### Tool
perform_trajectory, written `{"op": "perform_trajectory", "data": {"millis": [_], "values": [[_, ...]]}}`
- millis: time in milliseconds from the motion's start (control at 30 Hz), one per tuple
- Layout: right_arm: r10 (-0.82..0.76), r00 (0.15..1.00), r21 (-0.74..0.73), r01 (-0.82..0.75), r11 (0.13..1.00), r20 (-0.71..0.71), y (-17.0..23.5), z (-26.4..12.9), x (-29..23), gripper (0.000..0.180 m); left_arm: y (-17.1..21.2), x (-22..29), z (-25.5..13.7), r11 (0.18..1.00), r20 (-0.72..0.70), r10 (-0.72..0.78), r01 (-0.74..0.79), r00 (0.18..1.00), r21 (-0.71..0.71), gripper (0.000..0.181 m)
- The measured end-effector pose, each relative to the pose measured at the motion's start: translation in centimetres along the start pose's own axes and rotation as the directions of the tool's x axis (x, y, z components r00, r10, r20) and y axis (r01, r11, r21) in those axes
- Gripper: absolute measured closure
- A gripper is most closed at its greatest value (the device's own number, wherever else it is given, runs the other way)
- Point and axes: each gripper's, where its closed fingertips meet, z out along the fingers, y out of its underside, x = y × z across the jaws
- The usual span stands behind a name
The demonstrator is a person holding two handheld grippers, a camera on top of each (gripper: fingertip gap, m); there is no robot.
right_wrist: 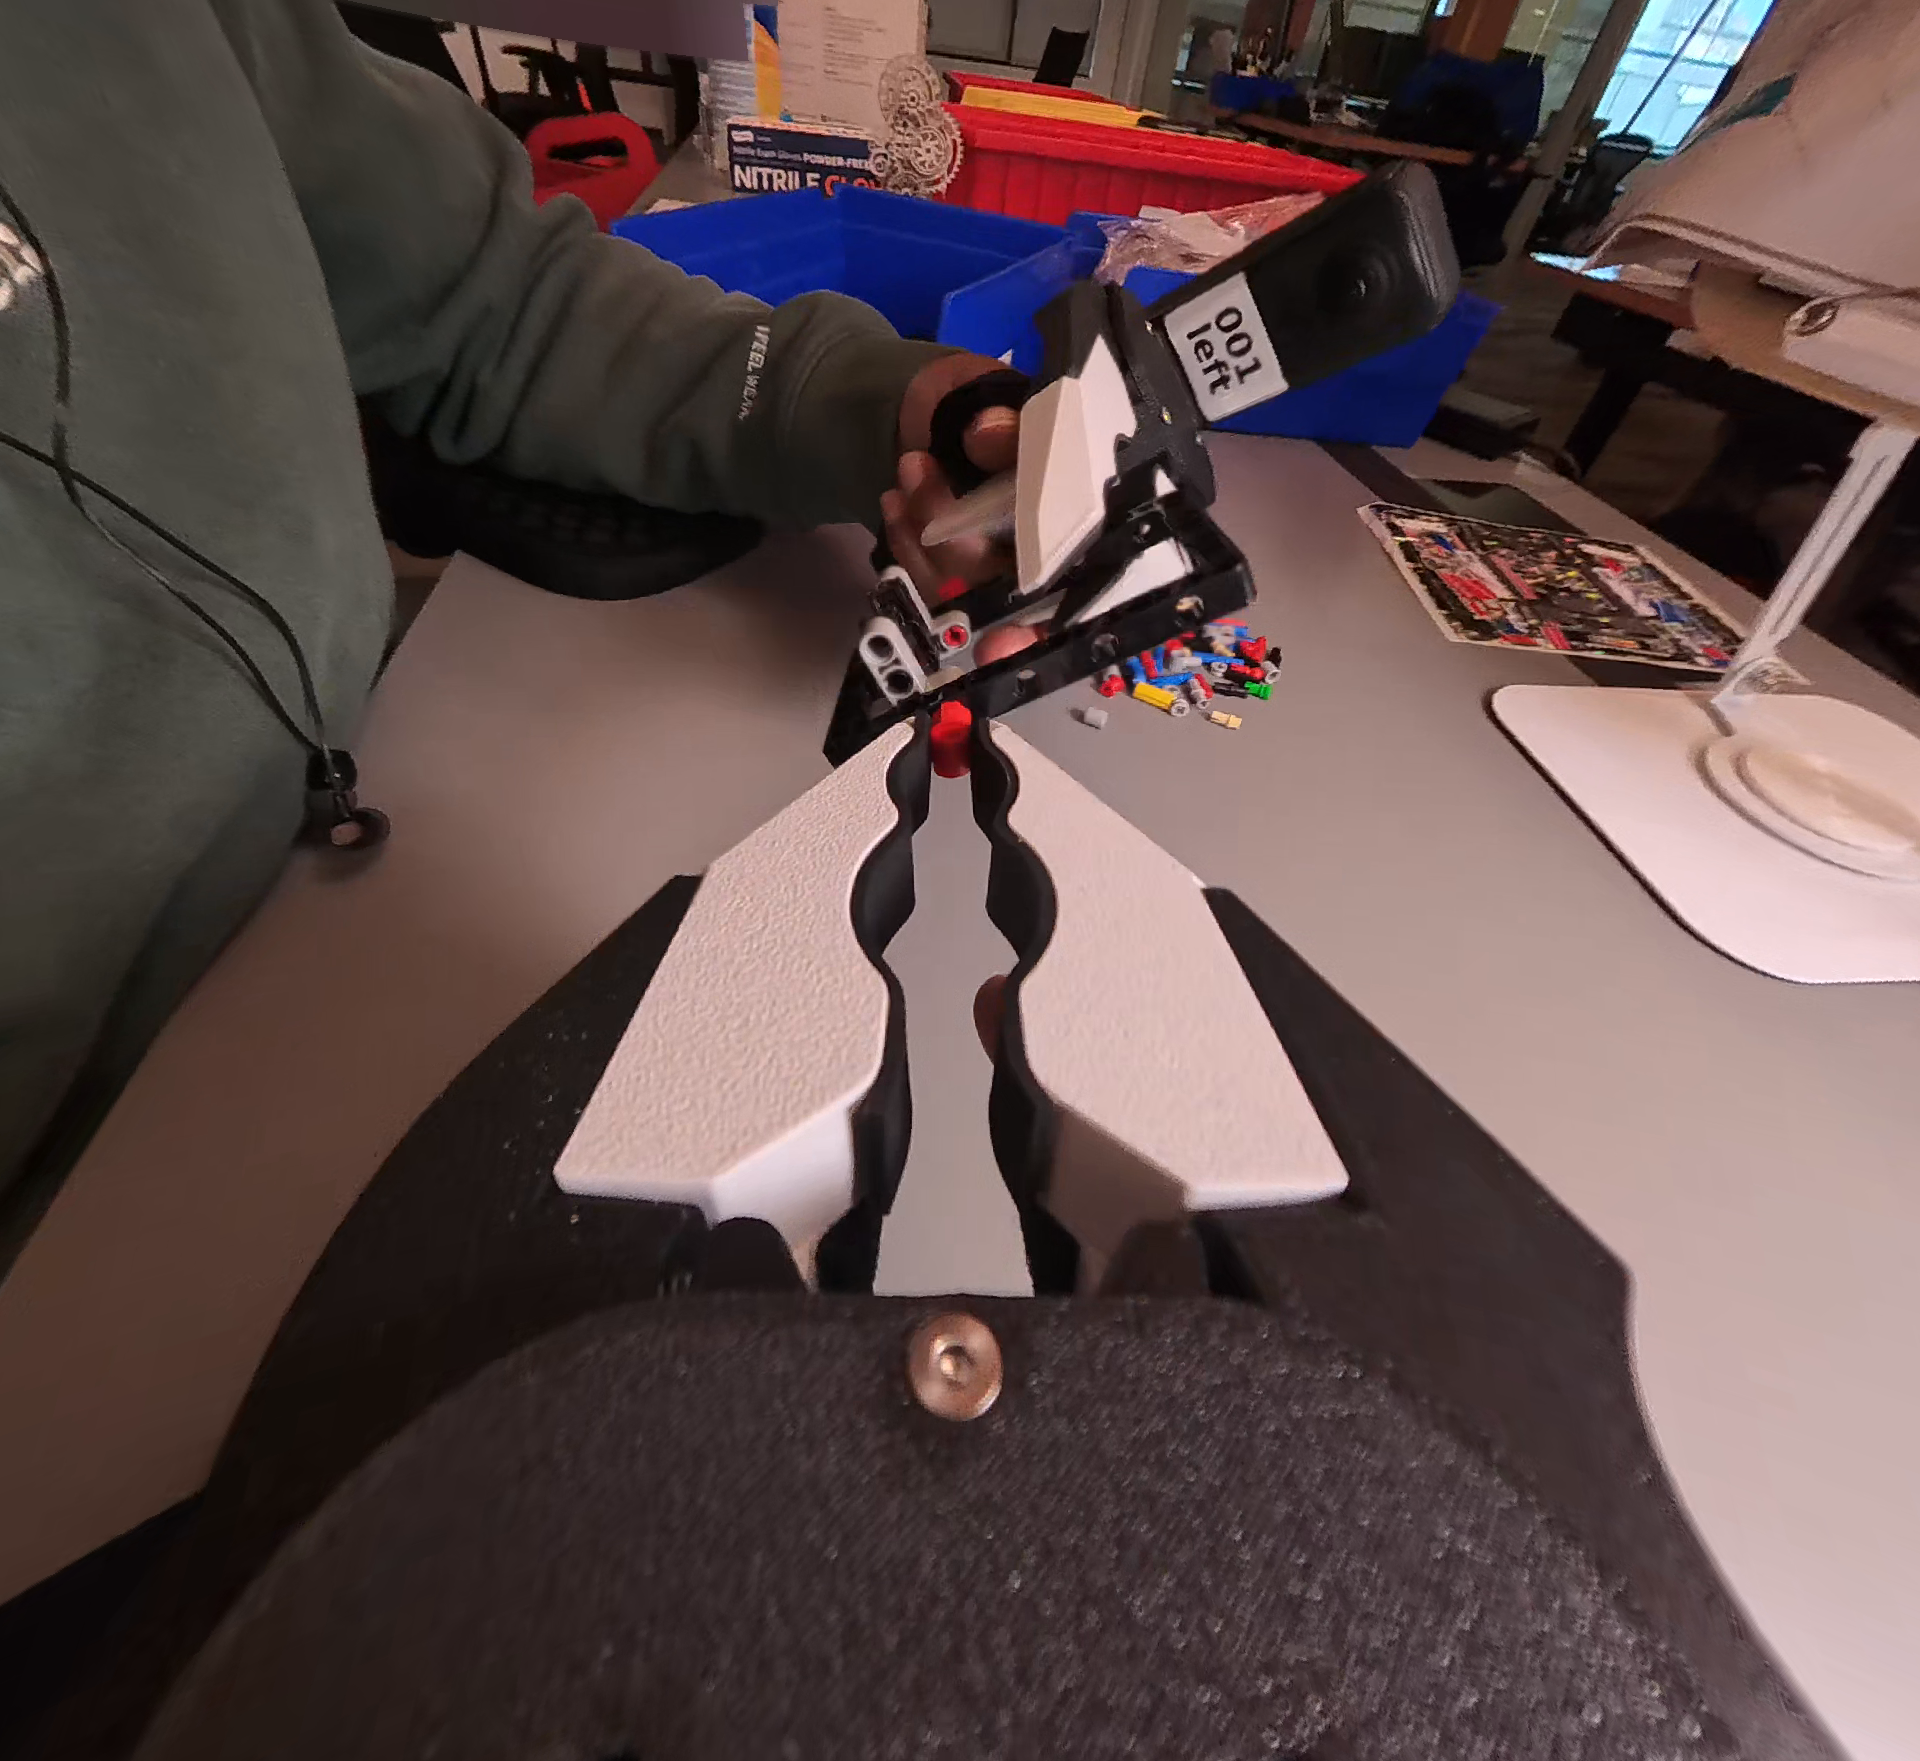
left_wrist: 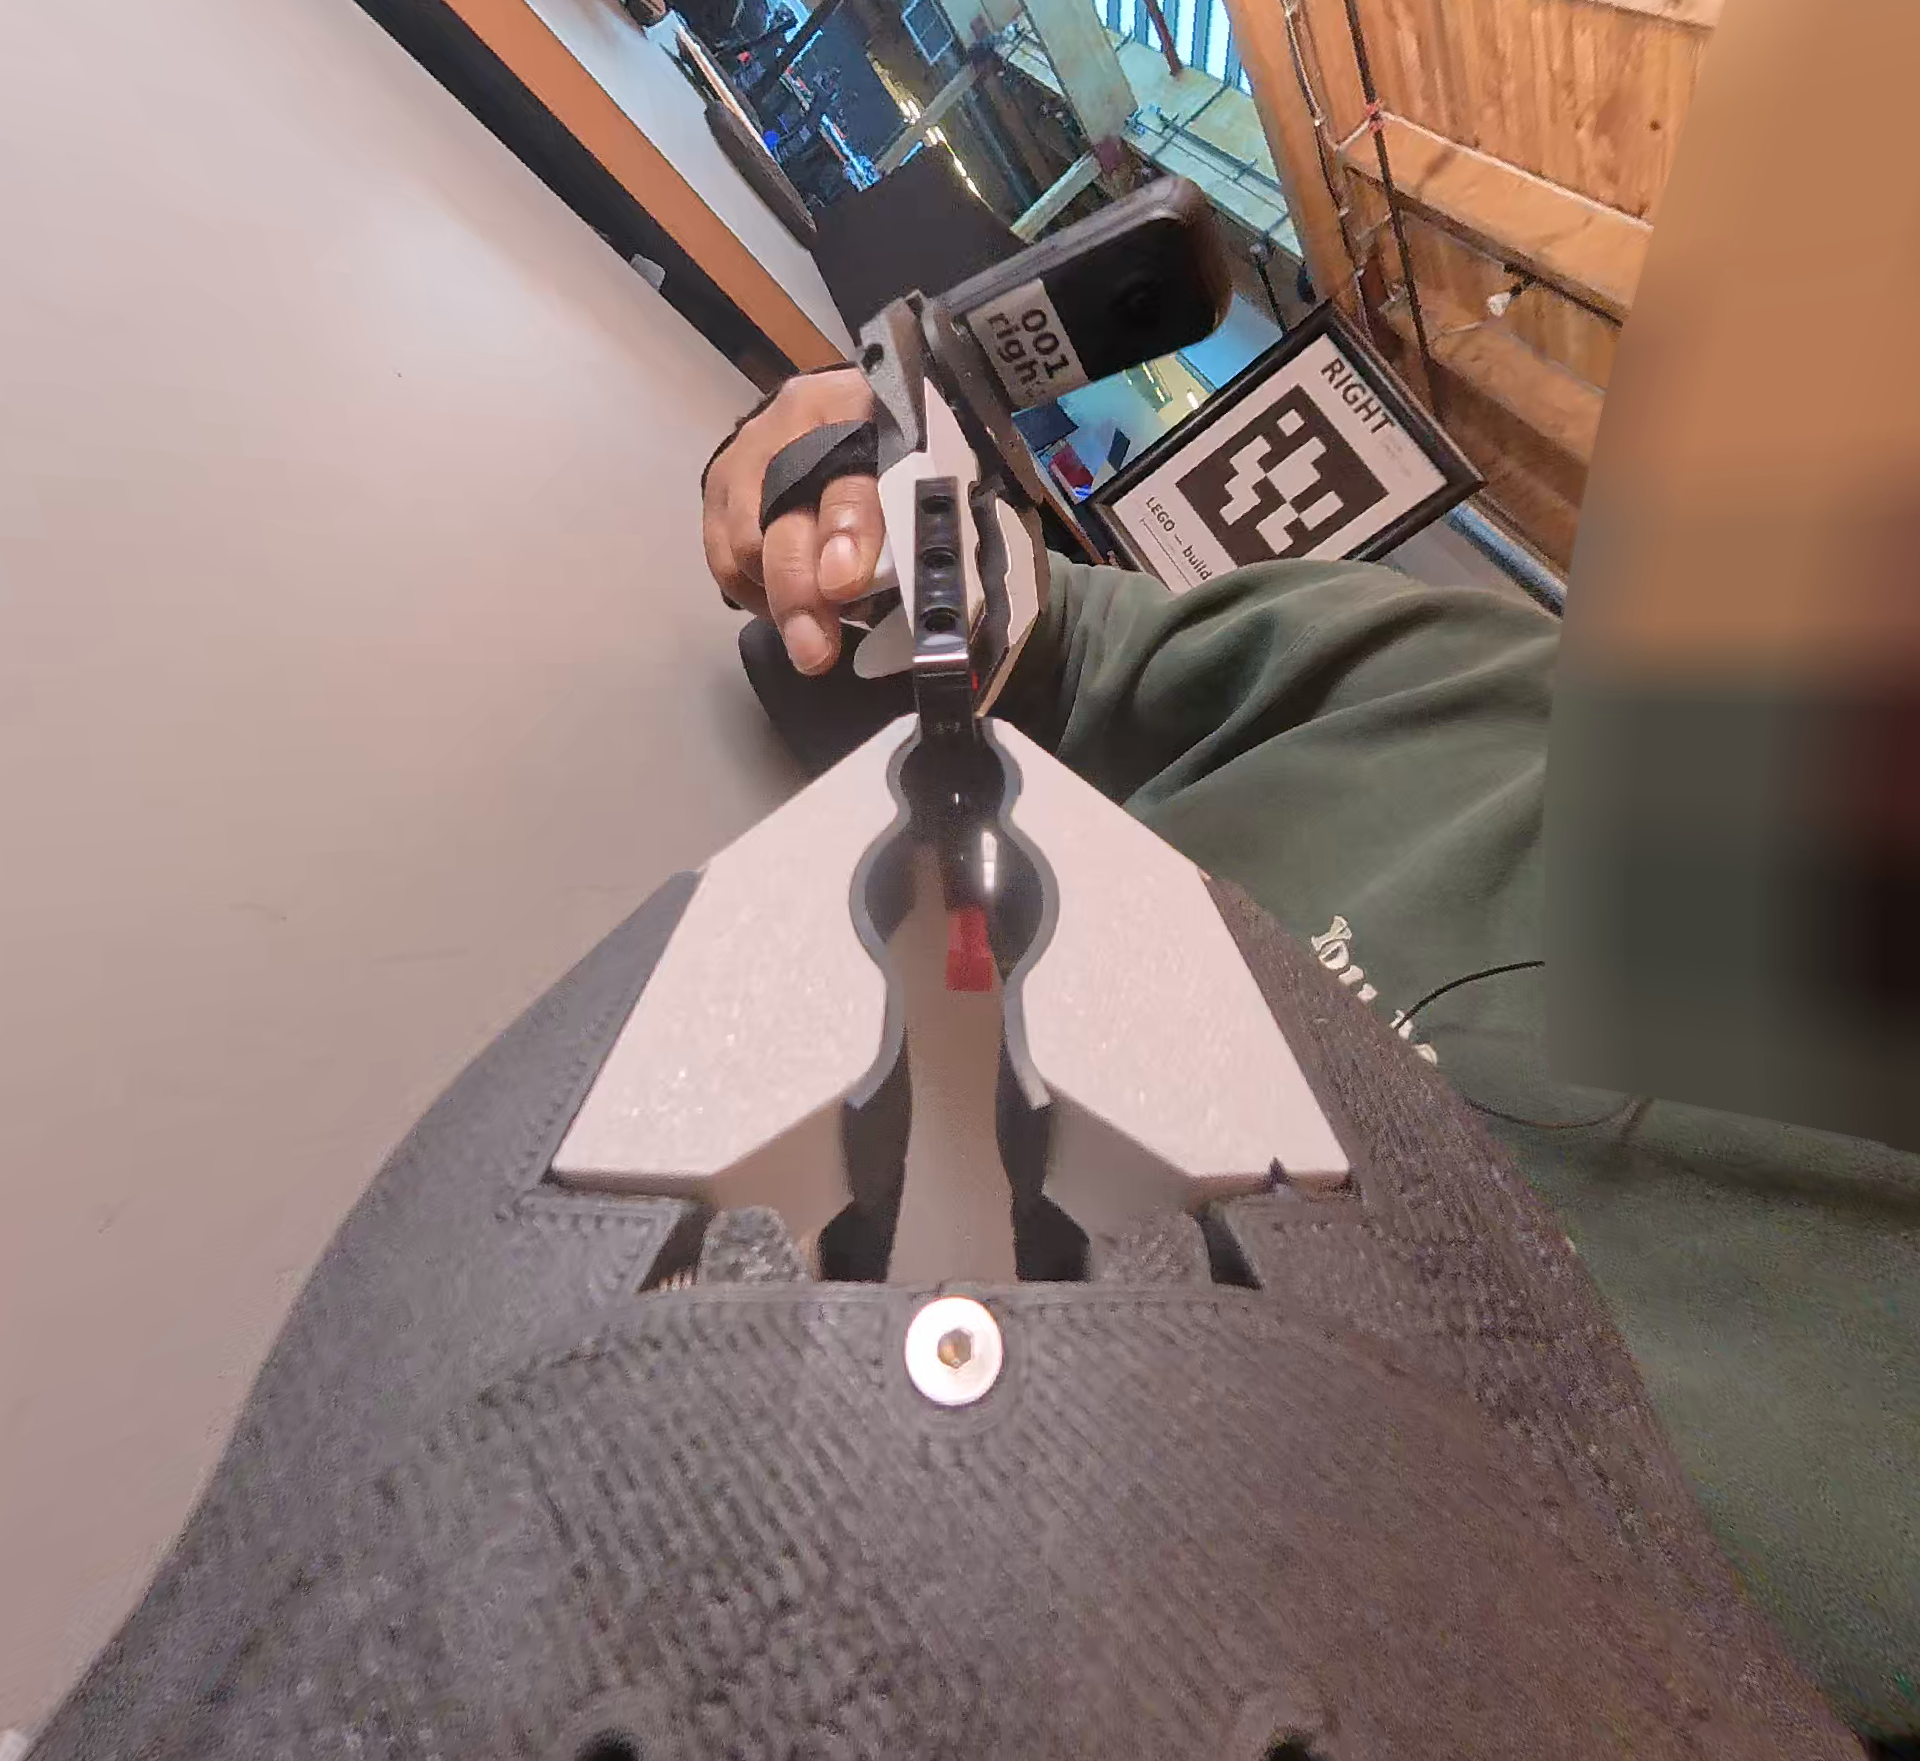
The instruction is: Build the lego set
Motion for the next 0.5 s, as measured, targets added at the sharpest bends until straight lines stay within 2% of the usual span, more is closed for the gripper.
{"op": "perform_trajectory", "data": {"millis": [233, 500], "values": [[-0.221, 0.975, -0.049, 0.22, 0.974, -0.032, -0.6, -0.2, -0.3, 0.174, -0.6, 0.5, 0.2, 0.987, -0.076, -0.151, 0.155, 0.986, 0.043, 0.175], [-0.327, 0.942, -0.072, 0.322, 0.944, -0.07, -0.8, -0.1, -0.1, 0.174, -1.2, 0.0, 0.1, 0.966, -0.104, -0.232, 0.241, 0.967, 0.092, 0.175]]}}
